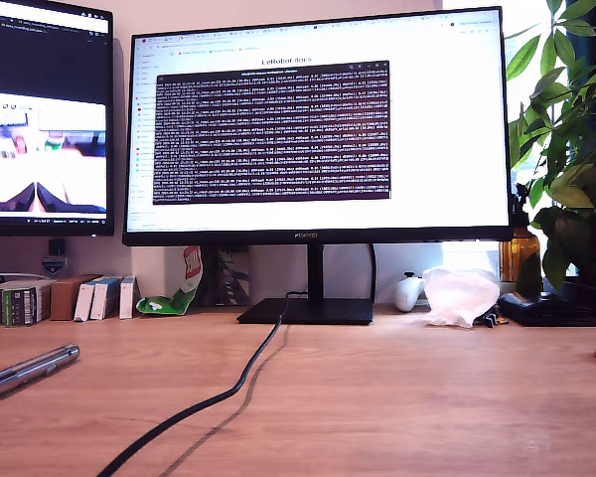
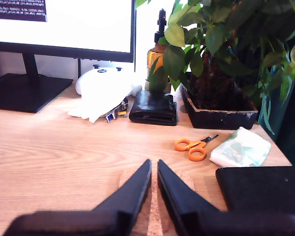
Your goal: Pick the metallic laser pointer with your right arm, pass it to your left arm, then place it down to the left side of the table
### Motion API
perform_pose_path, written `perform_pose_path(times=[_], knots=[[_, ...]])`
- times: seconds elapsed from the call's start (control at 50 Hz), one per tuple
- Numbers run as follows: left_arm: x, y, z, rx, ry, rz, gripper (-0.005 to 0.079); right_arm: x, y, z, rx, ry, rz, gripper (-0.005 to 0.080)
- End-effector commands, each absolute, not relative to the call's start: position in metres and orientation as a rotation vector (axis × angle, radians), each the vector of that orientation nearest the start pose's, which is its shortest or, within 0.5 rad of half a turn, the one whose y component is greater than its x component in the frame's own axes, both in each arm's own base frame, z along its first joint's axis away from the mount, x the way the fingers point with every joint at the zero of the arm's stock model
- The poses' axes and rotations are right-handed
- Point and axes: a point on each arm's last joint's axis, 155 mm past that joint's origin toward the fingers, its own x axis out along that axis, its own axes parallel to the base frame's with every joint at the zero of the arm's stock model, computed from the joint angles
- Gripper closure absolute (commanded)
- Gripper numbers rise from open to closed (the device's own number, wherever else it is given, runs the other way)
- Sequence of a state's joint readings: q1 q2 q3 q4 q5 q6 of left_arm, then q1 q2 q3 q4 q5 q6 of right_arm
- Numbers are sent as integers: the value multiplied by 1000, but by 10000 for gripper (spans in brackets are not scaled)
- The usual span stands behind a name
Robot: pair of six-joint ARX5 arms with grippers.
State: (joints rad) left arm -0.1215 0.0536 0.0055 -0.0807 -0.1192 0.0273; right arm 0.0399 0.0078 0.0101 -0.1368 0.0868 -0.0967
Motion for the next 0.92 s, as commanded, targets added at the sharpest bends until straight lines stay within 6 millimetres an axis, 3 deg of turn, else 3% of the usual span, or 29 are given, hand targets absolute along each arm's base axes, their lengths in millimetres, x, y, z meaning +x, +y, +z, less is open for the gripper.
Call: perform_pose_path(times=[0.0, 0.36, 0.58, 0.9], knots=[[251, -7, 124, 50, 131, 2, 763, 251, -7, 137, -105, 112, -47, 735], [251, -8, 130, 47, 110, -2, 763, 250, -5, 135, -112, 120, -36, 735], [247, -9, 104, 57, 211, -8, 763, 249, -5, 125, -114, 163, -34, 735], [247, -9, 104, 57, 213, -7, 763, 249, -5, 124, -114, 164, -33, 735]])
